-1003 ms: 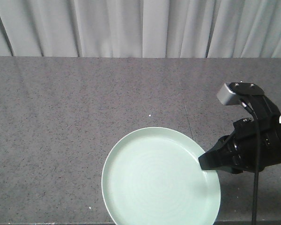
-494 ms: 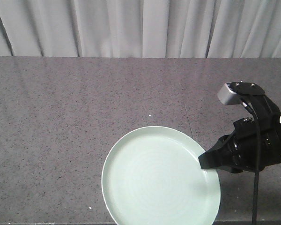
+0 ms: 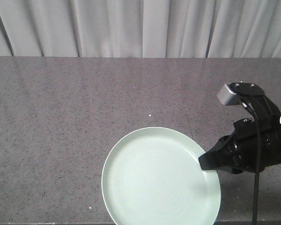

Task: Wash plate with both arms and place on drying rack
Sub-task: 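Lift the pale green plate off the counter with the right gripper, then hold the plate in the right gripper while the base backs away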

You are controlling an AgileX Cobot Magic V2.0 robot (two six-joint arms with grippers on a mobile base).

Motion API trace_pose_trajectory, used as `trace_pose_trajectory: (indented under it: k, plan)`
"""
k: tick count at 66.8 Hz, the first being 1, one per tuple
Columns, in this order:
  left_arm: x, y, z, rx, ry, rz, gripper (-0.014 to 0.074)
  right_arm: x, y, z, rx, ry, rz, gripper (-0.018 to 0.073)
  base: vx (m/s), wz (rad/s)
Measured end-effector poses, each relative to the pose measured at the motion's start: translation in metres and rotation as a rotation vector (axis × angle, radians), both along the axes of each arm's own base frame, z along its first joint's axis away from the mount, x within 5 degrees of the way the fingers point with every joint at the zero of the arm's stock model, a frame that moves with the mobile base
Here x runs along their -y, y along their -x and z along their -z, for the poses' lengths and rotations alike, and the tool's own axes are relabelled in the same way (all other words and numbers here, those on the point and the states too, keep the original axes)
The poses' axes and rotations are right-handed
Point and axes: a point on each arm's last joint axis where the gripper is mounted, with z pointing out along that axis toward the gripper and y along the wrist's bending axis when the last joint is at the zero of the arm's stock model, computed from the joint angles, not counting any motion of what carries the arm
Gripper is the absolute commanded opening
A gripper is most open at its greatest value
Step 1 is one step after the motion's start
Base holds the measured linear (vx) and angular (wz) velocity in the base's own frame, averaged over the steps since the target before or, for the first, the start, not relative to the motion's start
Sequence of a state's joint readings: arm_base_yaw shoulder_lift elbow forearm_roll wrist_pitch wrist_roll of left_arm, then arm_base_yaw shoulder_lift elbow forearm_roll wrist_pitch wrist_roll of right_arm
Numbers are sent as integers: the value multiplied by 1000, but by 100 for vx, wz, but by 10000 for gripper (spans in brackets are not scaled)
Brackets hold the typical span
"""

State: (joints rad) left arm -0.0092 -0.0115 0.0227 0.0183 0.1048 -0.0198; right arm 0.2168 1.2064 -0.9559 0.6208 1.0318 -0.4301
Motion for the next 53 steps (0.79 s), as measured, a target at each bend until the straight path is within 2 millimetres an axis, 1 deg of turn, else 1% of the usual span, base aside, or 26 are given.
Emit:
trace_pose_trajectory:
  k: [31, 53]
  plan:
    - [0, 0, 0, 0, 0, 0, -6, 0, 0, 0, 0, 0, 0, -4, 0, 0]
    - [0, 0, 0, 0, 0, 0, -6, 0, 0, 0, -1, 0, -1, -4, -3, 10]
